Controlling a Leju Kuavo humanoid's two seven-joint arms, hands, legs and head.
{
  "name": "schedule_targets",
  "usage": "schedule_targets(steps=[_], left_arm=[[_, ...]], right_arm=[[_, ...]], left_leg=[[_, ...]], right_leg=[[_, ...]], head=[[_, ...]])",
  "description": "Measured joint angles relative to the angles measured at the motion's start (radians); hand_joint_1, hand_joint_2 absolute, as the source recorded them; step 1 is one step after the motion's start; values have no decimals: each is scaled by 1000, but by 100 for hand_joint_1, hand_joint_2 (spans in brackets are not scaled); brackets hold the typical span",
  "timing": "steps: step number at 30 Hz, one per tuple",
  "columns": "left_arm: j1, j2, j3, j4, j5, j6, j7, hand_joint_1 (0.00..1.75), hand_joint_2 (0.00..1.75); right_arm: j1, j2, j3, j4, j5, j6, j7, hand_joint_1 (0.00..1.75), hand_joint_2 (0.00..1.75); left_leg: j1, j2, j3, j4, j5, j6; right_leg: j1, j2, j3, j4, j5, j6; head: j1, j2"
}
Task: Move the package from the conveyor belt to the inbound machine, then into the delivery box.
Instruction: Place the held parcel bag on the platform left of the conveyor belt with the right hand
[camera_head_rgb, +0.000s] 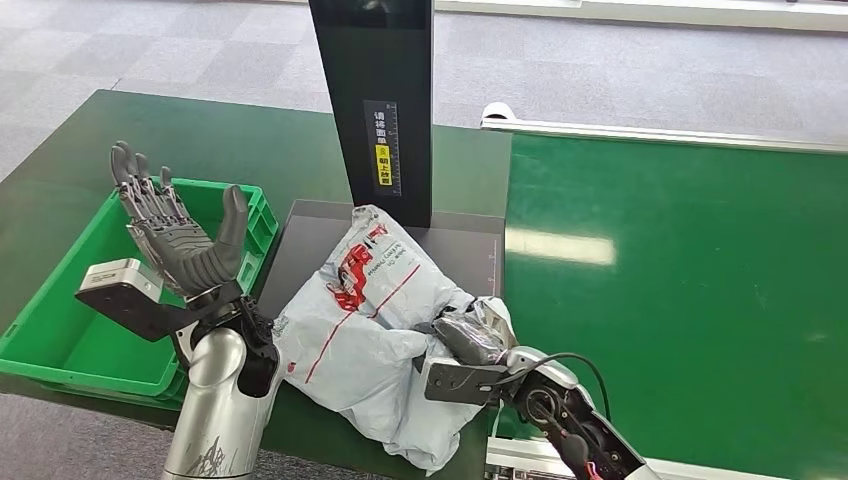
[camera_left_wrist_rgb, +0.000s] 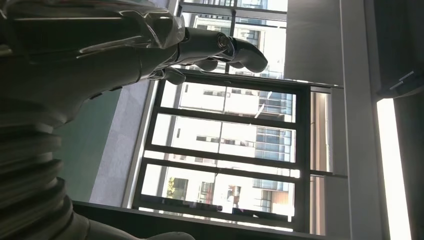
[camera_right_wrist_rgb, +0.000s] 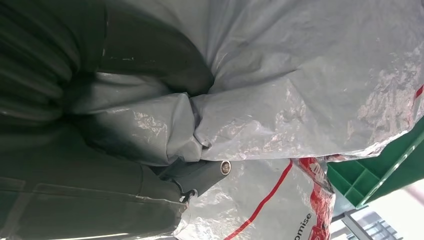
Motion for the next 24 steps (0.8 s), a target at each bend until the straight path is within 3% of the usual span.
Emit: schedule_targets(steps=[1, 4, 5, 11, 15, 19, 24], left_arm=[[0, -1, 1, 0, 0, -1, 0, 0, 175], [5, -1, 3, 0, -4, -8, 0, 0, 175], [8, -1, 4, 1, -7, -12, 0, 0, 175], [18, -1, 1, 17, -20, -26, 0, 0, 175], [18, -1, -9, 47, 14, -66, 0, 0, 175], [17, -1, -21, 86, 34, -116, 0, 0, 175], [15, -1, -40, 154, 70, -179, 0, 0, 175]], right_arm=[[-2, 3, 2, 4, 5, -23, 5, 158, 175], [-5, 26, -4, 19, 19, -146, 25, 31, 175], [-8, 35, -12, 23, 15, -189, 31, 3, 175], [-15, 72, -99, 21, -61, -318, 39, 0, 175], [10, 88, -198, -34, -200, -378, 21, 0, 175], [50, 89, -299, -91, -413, -295, -6, 0, 175], [88, 76, -377, -128, -571, -221, -15, 0, 175]], left_leg=[[0, 0, 0, 0, 0, 0], [0, 0, 0, 0, 0, 0], [0, 0, 0, 0, 0, 0], [0, 0, 0, 0, 0, 0], [0, -1, 0, 0, 0, 0], [0, 0, 0, 0, -1, 0], [0, 0, 0, 0, -1, 0]], right_leg=[[0, 0, 0, 0, 0, 0], [0, 0, 0, 0, 0, 0], [0, 0, 0, 0, 0, 0], [0, 0, 0, 0, 0, 0], [0, 0, -1, 0, 0, 0], [0, 0, -1, 0, 0, 0], [0, 0, -1, 0, 0, 0]], head=[[0, 0], [0, 0], [0, 0], [0, 0], [0, 0], [0, 0], [0, 0]])
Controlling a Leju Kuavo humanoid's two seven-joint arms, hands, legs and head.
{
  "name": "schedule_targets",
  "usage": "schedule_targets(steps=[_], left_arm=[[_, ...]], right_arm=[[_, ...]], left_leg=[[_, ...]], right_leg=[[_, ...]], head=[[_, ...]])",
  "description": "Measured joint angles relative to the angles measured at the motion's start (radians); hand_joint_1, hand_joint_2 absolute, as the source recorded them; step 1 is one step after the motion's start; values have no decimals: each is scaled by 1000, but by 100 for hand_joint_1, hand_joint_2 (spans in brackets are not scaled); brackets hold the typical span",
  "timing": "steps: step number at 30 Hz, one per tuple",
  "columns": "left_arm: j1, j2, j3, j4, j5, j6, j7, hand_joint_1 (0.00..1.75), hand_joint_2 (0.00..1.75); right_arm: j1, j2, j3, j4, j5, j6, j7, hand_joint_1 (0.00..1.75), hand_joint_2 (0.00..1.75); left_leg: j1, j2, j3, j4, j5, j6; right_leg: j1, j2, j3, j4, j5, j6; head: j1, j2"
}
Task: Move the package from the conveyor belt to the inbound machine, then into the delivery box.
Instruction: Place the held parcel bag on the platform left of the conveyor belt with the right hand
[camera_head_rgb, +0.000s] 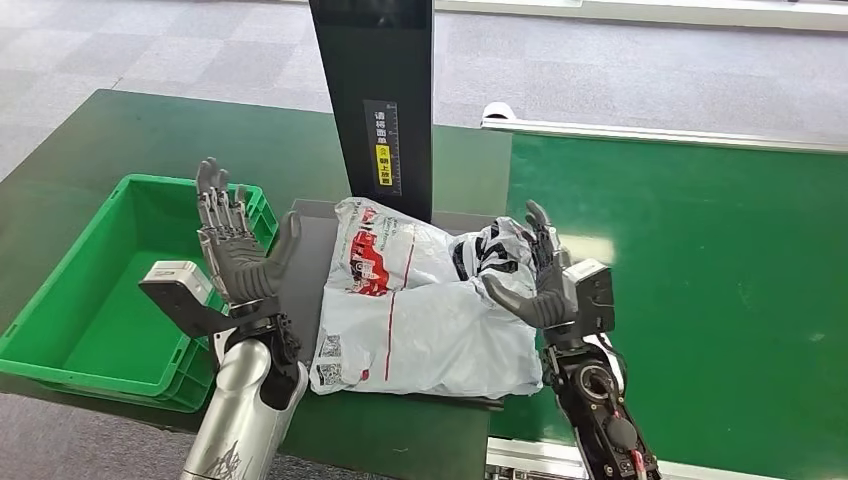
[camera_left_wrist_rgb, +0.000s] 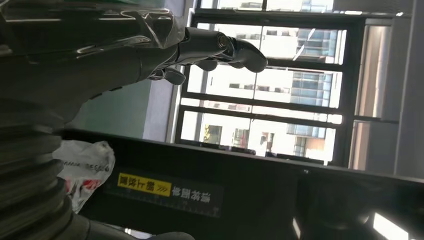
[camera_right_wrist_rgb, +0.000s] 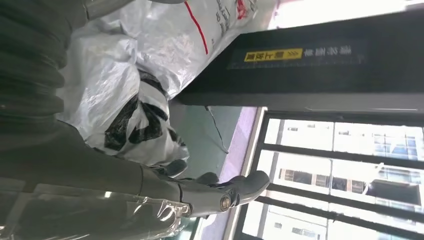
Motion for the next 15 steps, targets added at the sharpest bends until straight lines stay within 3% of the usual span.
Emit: schedule_targets(steps=[5, 7, 11, 15], left_arm=[[-14, 0, -22, 82, 3, -33, 1, 0, 175], [-30, 3, -36, 130, 3, -60, 17, 0, 175], [-76, 12, -77, 259, -4, -154, 93, 0, 175], [-121, 26, -140, 383, -166, -204, 187, 0, 175]], right_arm=[[13, -21, -35, -2, -101, 72, 12, 0, 175], [14, -29, -44, -2, -177, 144, 31, 0, 175], [13, -44, -76, -4, -377, 316, 84, 0, 175], [2, -53, -121, -4, -433, 348, 108, 0, 175]], left_leg=[[0, 0, 0, 0, 0, 0], [0, 0, 0, 0, 0, 0], [0, 0, 0, 0, 0, 0], [0, 0, 0, 0, 0, 0]], right_leg=[[0, 0, 0, 0, 0, 0], [0, 0, 0, 0, 0, 0], [0, 0, 0, 0, 0, 0], [0, 0, 0, 0, 0, 0]], head=[[0, 0], [0, 0], [0, 0], [0, 0]])
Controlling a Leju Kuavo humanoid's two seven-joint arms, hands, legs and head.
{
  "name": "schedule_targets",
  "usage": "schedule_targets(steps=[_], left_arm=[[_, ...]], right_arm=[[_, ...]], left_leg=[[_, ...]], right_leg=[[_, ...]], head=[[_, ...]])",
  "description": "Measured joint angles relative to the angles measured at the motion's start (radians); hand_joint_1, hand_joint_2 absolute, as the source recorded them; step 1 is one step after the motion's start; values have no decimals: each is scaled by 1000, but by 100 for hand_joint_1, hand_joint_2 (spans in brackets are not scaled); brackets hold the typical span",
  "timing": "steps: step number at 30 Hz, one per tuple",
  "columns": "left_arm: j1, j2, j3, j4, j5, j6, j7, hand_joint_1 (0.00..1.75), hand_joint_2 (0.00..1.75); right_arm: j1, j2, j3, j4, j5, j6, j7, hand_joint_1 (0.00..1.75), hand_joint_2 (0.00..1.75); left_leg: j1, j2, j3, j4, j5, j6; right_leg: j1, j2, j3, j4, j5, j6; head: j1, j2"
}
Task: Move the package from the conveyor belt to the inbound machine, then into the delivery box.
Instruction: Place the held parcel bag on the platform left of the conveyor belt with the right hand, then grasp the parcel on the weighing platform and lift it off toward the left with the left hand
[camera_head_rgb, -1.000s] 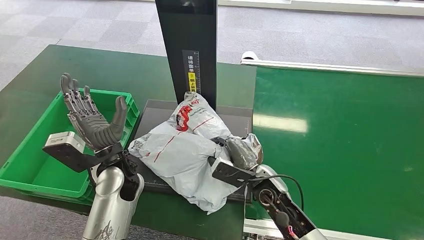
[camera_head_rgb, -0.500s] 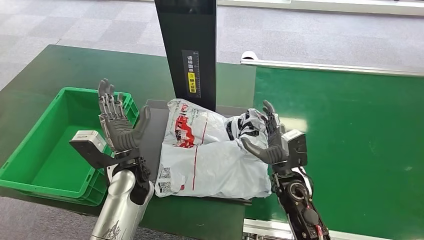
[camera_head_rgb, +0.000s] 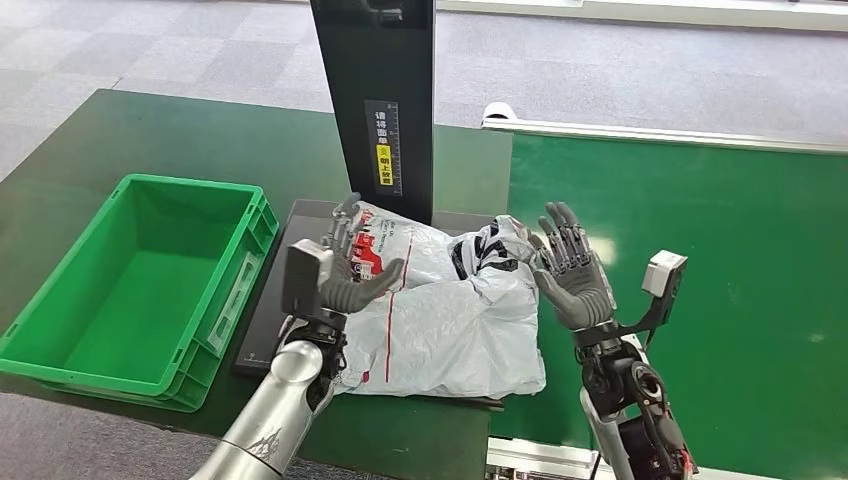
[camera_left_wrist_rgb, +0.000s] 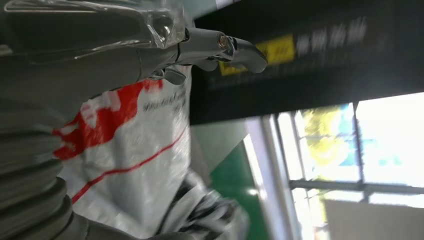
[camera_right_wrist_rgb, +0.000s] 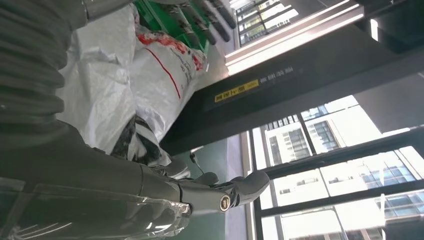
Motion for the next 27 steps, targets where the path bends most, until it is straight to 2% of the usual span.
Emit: schedule_targets(steps=[3, 8, 24, 27], left_arm=[[-16, 8, -55, 70, -123, -17, 45, 0, 175], [-37, 16, -93, 132, -154, -19, 57, 0, 175], [-54, 21, -115, 181, -156, -19, 57, 0, 175], [-57, 22, -123, 185, -198, -5, 85, 0, 175]], right_arm=[[-6, -1, -28, 0, 11, -5, 3, 0, 175], [-6, -2, -52, 0, 19, -5, 3, 0, 175], [-5, -2, -68, 0, 20, -5, 3, 0, 175], [-5, -2, -68, 0, 24, -8, 9, 0, 175]], left_leg=[[0, 1, 0, 0, 0, 0], [0, 0, 0, 0, 0, 0], [0, 0, 0, 0, 0, 0], [0, 0, 0, 0, 0, 0]], right_leg=[[0, 1, 0, 0, 0, 0], [0, 1, -1, 0, 0, 0], [0, 1, 0, 0, 0, 0], [0, 1, 0, 0, 0, 0]], head=[[0, 0], [0, 0], [0, 0], [0, 0]])
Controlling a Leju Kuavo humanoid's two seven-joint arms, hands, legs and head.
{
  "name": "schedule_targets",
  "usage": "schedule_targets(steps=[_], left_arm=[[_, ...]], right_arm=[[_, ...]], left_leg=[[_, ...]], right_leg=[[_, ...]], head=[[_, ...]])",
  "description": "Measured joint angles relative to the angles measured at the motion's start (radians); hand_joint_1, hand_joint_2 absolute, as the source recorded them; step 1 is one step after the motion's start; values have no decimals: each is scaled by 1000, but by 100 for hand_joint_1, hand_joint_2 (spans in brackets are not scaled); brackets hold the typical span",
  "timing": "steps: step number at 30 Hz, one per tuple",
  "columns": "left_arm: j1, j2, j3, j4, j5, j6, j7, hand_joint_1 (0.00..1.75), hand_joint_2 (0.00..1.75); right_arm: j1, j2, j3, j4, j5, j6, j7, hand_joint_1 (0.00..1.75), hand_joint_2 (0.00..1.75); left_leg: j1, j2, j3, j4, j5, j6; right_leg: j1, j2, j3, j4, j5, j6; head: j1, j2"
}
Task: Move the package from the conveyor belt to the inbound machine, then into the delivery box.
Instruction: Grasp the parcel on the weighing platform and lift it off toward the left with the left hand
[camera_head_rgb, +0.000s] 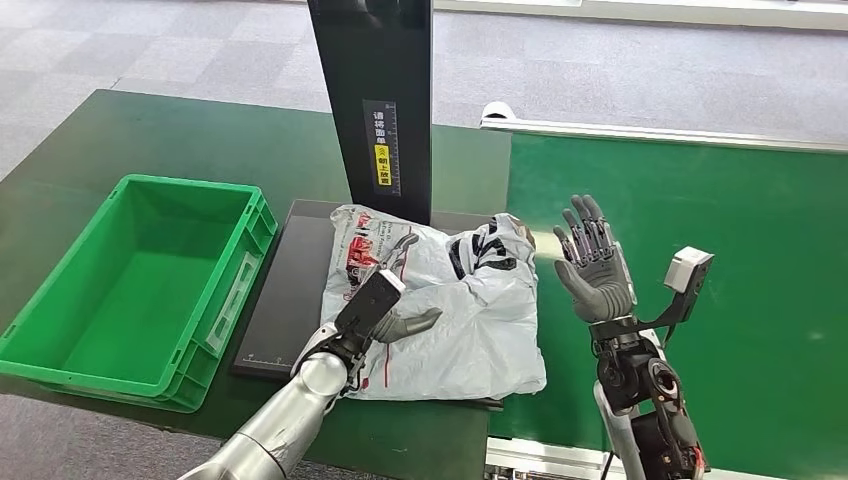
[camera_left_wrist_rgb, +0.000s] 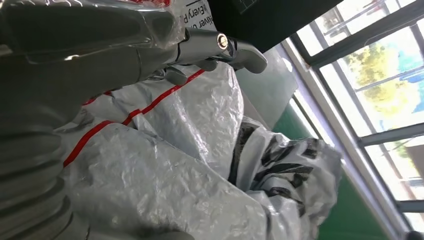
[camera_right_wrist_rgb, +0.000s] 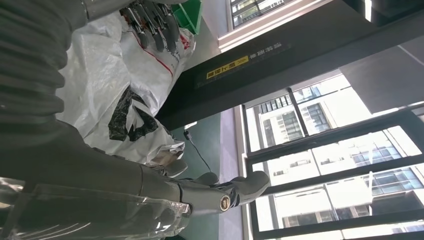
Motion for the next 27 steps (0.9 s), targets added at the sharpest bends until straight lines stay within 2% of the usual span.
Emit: schedule_targets(steps=[4, 8, 11, 12, 15, 16, 18, 27], left_arm=[[-26, -2, -42, 42, -156, -19, 97, 0, 175], [-68, -12, -100, 120, -300, -68, 150, 0, 175], [-84, -19, -130, 155, -383, -11, 159, 5, 175], [-85, -20, -138, 162, -413, 20, 156, 33, 175], [-81, -20, -160, 169, -492, 74, 142, 144, 175], [-79, -19, -163, 170, -512, 72, 138, 157, 175], [-75, -19, -166, 170, -544, 52, 126, 166, 175], [-71, -19, -163, 169, -613, -16, 92, 174, 175]], right_arm=[[-5, 6, 0, 10, 11, -11, 43, 0, 175], [-34, 18, 1, 56, 60, -37, 56, 0, 175], [-48, 21, 7, 83, 111, -45, 56, 0, 175], [-48, 21, 10, 88, 125, -42, 56, 0, 175], [-45, 22, 16, 95, 157, -31, 56, 0, 175], [-45, 22, 17, 96, 163, -26, 56, 0, 175], [-45, 22, 18, 99, 169, -13, 56, 0, 175], [-49, 21, 18, 114, 175, 13, 56, 0, 175]], left_leg=[[0, 0, 0, 0, 0, 0], [0, 0, 0, 0, 0, 0], [0, 0, 1, 0, 0, 0], [0, -1, 1, 0, 0, 0], [0, -1, 0, 0, 0, 0], [0, -1, 0, 0, 0, 0], [0, -1, 0, 0, 0, 0], [0, -1, 2, 0, 0, 0]], right_leg=[[0, 0, 0, 0, 0, 0], [0, 0, 1, 0, 0, 0], [0, -1, 2, 0, 0, 0], [0, -1, 1, 0, 0, 0], [0, -1, 1, 0, 0, 0], [0, 0, 1, 0, 0, 0], [0, -1, 1, 0, 0, 0], [0, -1, 4, 0, 0, 0]], head=[[0, 0], [0, 0], [0, 0], [0, 0], [0, 0], [0, 0], [0, 0], [0, 0]])
